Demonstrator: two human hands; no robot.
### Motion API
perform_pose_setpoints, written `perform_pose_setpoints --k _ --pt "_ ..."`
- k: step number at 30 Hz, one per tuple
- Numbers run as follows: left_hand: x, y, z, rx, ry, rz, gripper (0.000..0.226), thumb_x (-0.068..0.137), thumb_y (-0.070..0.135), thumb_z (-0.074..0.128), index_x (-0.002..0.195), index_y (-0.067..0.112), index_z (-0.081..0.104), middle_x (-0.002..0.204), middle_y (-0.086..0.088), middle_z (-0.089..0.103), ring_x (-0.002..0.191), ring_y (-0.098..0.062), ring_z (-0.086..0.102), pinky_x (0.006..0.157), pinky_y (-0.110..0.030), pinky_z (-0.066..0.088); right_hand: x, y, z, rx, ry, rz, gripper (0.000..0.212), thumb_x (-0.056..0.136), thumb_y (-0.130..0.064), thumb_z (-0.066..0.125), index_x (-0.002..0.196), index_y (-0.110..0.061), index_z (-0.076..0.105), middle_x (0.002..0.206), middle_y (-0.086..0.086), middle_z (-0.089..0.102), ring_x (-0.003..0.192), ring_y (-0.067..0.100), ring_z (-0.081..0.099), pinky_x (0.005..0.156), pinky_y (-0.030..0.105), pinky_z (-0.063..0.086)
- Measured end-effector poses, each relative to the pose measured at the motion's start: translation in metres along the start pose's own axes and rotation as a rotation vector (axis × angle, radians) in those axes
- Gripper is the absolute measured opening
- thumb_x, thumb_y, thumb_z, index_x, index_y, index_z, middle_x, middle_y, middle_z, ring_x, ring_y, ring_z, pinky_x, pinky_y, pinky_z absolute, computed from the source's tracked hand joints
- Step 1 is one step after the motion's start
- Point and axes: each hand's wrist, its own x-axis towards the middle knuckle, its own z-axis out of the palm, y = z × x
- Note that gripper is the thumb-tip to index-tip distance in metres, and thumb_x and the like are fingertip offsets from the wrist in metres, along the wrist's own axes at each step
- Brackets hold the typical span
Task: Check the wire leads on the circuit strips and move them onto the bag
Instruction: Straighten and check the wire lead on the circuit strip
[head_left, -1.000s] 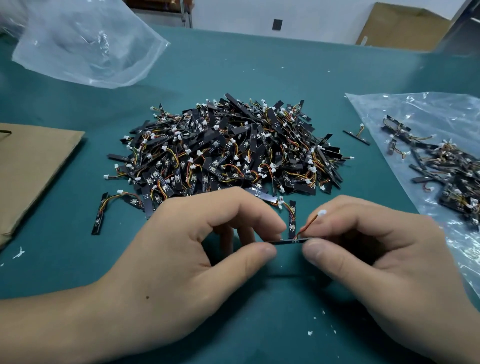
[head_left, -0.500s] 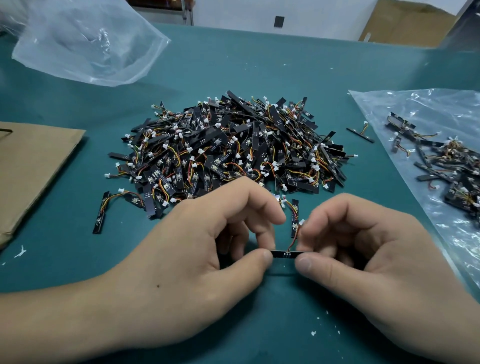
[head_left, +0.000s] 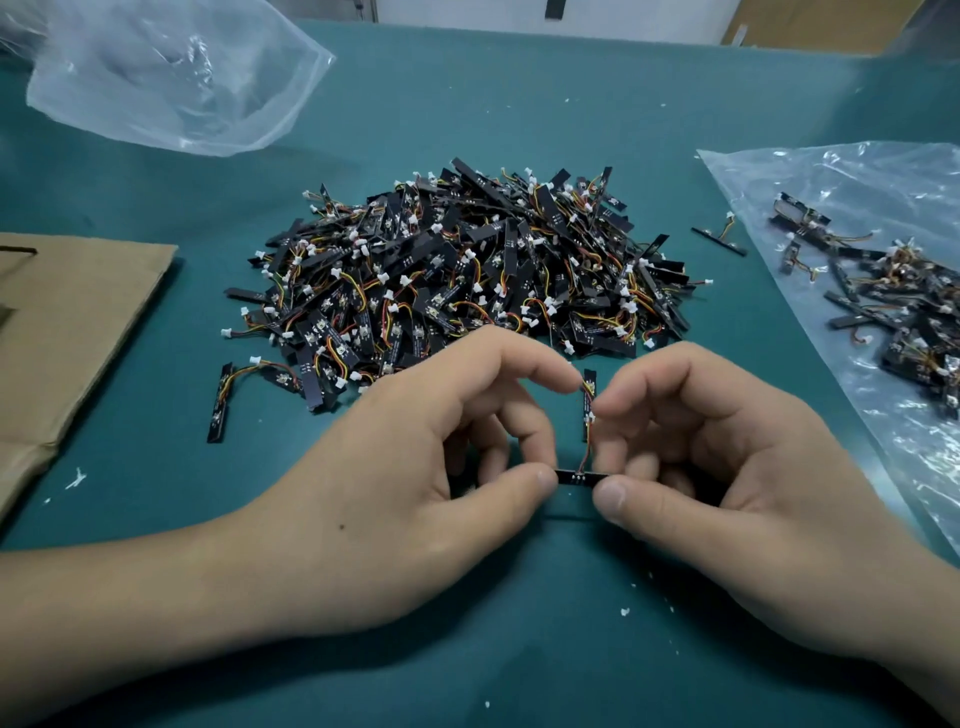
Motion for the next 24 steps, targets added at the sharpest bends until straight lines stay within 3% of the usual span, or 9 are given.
perform_pose_setpoints --k 7,16,24 --pt "0.0007 0.0082 -0.0018 -0.032 -0.037 -0.059 0.036 0.088 0.012 0.067 0.117 0.03 0.054 0.088 0.002 0.068 0.062 -0.026 0.057 0.056 -0.033 0.048 0.0003 0.0007 -0.0021 0.009 -0.025 -0.009 0.027 0.083 -0.025 0.074 0.105 -0.036 0.062 0.091 -0.001 0.069 0.066 0.027 0.058 0.054 0.04 0.045" --pt "-0.0007 0.0098 -0.0018 0.062 -0.061 -0.023 0.036 0.091 0.014 0.066 0.12 0.033 0.058 0.092 0.004 0.066 0.066 -0.025 0.062 0.058 -0.035 0.05 -0.0011 0.0011 -0.0034 0.037 -0.054 -0.011 0.028 0.085 -0.021 0.075 0.106 -0.035 0.062 0.089 -0.001 0.068 0.064 0.026 0.056 0.054 0.042 0.045" --pt "-0.0015 0.0099 -0.0023 0.004 -0.049 -0.039 0.029 0.091 0.014 0.066 0.114 0.029 0.058 0.089 0.002 0.066 0.064 -0.026 0.06 0.058 -0.038 0.05 -0.0008 0.0008 -0.0033 0.029 -0.026 -0.035 0.032 0.084 -0.014 0.076 0.103 -0.035 0.062 0.091 0.002 0.069 0.06 0.033 0.058 0.053 0.046 0.046"
